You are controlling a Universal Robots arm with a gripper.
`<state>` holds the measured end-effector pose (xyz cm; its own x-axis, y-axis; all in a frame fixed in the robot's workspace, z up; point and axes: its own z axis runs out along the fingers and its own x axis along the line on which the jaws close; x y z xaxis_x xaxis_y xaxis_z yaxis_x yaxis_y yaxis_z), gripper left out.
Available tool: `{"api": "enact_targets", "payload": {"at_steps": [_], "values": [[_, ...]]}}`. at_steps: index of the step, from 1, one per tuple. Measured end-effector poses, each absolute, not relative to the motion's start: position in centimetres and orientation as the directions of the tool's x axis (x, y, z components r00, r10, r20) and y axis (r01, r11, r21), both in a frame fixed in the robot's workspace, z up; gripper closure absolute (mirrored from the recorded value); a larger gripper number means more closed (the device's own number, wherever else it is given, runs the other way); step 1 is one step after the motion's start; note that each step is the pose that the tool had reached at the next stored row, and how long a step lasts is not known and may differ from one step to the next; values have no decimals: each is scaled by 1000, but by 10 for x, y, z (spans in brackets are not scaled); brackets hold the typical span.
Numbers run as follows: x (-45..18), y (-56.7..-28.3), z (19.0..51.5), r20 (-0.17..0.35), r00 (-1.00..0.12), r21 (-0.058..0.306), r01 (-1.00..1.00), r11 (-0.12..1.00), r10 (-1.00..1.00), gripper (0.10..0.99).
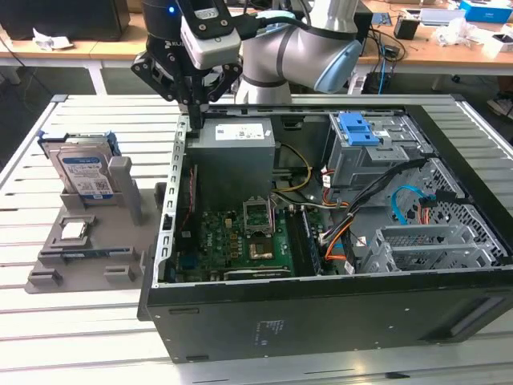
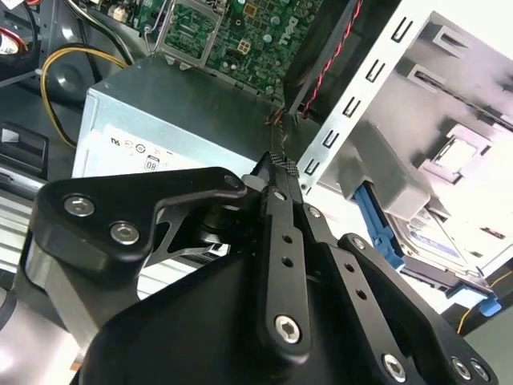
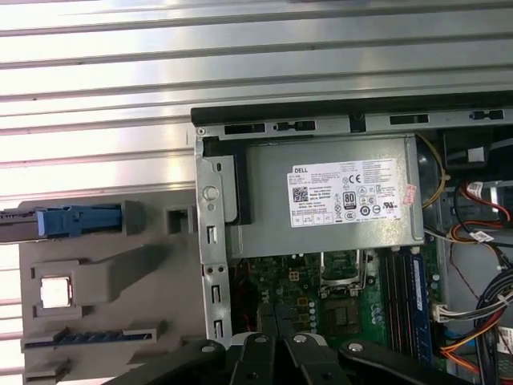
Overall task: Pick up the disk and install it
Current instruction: 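Reach for the disk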
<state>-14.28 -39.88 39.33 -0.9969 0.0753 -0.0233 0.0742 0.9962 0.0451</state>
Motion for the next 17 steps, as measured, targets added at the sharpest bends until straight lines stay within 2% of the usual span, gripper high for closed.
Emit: {"api": "enact_targets", "payload": {"at_steps": [17], "values": [[-157, -399, 393, -23, -997, 45, 74, 996, 75, 980]]}}
